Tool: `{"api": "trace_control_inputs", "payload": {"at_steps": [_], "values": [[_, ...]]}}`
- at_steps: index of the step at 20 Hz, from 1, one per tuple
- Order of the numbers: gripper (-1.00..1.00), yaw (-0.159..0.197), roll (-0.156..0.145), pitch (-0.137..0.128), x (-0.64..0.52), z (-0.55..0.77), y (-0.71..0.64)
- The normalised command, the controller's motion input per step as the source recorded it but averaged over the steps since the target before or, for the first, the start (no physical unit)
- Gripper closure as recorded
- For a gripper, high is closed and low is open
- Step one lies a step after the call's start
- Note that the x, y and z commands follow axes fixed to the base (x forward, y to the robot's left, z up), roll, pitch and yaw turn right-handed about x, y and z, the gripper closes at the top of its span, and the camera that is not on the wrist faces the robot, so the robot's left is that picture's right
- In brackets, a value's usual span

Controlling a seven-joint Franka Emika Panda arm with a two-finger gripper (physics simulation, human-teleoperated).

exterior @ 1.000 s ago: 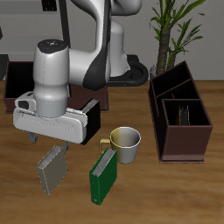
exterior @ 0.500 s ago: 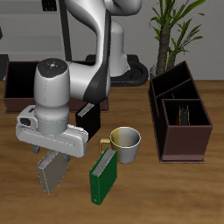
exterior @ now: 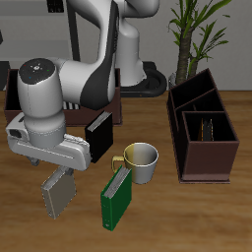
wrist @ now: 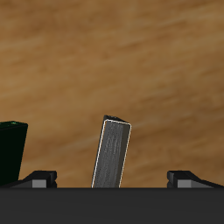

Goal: Place the orange book into the left desk caddy's right compartment and place the striped book into the back desk caddy's front compartment and place the yellow book into the back desk caddy's back compartment

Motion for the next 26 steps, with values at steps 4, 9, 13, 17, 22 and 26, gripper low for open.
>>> {"api": "trace_control_inputs", "payload": {"at_steps": [4,9,13,17,22,26], "values": [[-1.00,-0.043,0.018,-0.026,-0.03,0.16,-0.10],[-1.00,-0.007,0.021,-0.005,0.02,-0.08,0.01],[-1.00,0.009,-0.016,-0.063,0.02,-0.12,0.02],[-1.00,0.002,-0.029,-0.022,0.01,-0.11,-0.06],[-1.00,-0.011,-0.018,-0.023,-0.03,-0.12,-0.08],[-1.00,-0.001,-0.002,-0.025,-0.02,-0.22,0.02]]}}
